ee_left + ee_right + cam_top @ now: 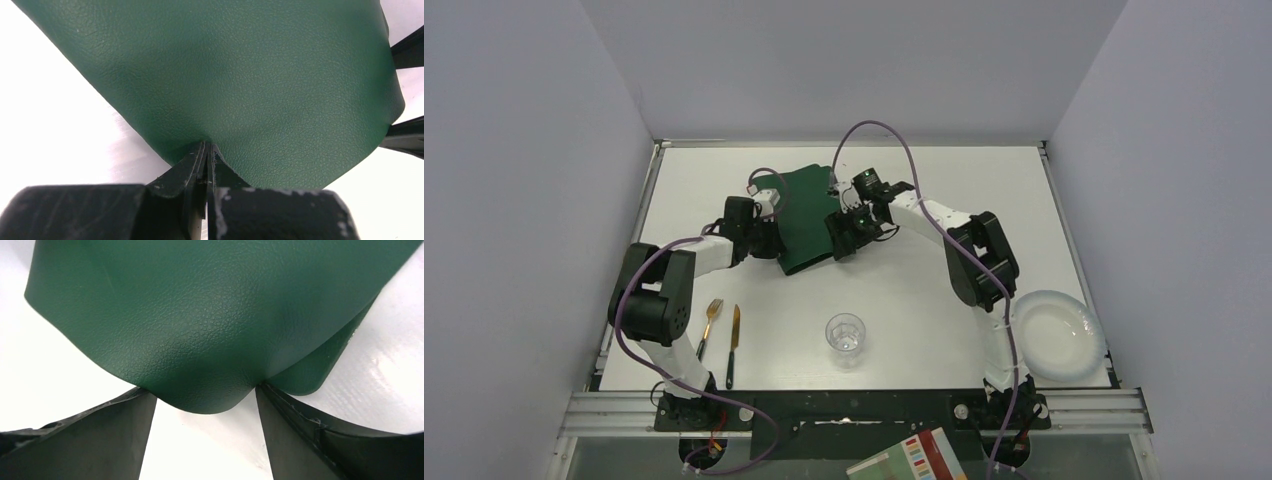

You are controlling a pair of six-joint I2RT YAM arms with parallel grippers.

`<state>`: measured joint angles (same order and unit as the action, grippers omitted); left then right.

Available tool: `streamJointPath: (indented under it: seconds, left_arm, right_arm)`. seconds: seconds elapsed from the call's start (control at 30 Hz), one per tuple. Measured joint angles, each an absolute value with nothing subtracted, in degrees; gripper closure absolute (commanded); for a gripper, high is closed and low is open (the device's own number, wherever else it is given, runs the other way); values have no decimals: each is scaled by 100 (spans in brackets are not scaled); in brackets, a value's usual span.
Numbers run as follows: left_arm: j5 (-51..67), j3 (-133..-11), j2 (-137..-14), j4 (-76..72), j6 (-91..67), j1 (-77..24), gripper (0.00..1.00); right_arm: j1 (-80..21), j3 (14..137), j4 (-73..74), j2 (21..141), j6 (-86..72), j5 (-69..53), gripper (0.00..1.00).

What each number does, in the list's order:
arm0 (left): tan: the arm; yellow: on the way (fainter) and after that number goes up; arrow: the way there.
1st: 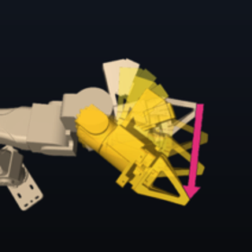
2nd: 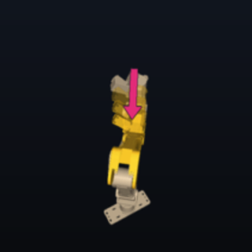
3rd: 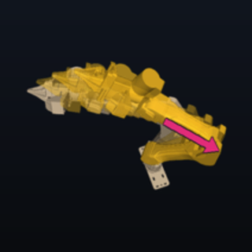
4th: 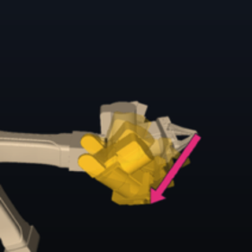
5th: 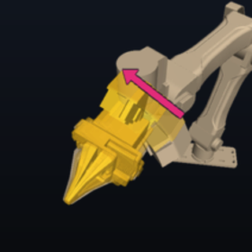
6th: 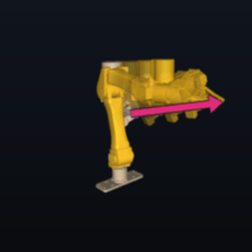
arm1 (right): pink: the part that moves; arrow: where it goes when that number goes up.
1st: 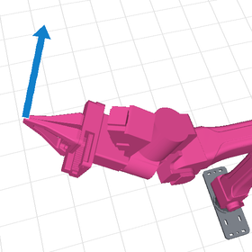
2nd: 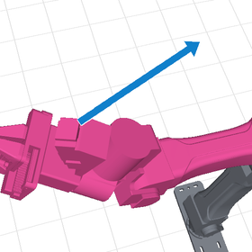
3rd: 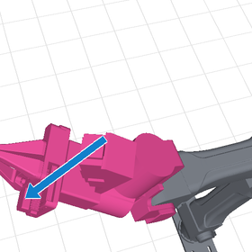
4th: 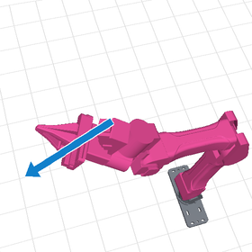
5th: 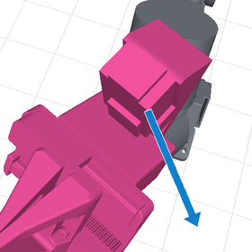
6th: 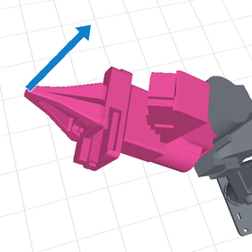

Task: Set the dinner table for one person
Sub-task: Flatten out the napkin at the center of the board.

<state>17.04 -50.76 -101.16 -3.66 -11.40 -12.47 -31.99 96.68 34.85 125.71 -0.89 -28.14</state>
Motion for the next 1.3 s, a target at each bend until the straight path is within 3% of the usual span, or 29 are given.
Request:
streamJointPath:
  seconds: [0.07, 0.13, 0.2, 0.83, 0.9, 0.93, 1.03, 1.07, 1.3]
  left_arm:
    - [1704, -5076, -10119, -370, -1142, -1247, 100]
    - [1710, -5078, -10119, -379, -1146, -1247, 100]
    - [1769, -5083, -10119, -392, -1166, -1249, 100]
    - [1955, -5083, -10132, -368, -1181, -1258, 100]
    - [1973, -5083, -10138, -368, -1181, -1258, 100]
    - [1977, -5083, -10143, -368, -1181, -1256, 100]
    - [1977, -5083, -10145, -368, -1181, -1256, 100]
    - [1975, -5083, -10145, -368, -1181, -1256, 100]
    - [1953, -5081, -10143, -377, -1192, -1258, 100]
  right_arm:
    - [-3229, 9677, 3424, 12571, -80, -2672, 42]
    - [-3247, 9710, 3409, 12589, -60, -2491, 70]
    - [-3280, 9771, 3387, 12645, -86, -2206, 80]
    - [-3885, 9618, 2904, 12414, 172, 489, 80]
    - [-3872, 9618, 2803, 12320, 211, 648, 76]
    - [-3861, 9618, 2753, 12276, 220, 698, 69]
    - [-3791, 9725, 2773, 12223, 207, 576, 18]
    - [-3739, 9771, 2788, 12223, 169, 375, 14]
    - [-2097, 9080, 2812, 11743, -257, -3570, 15]
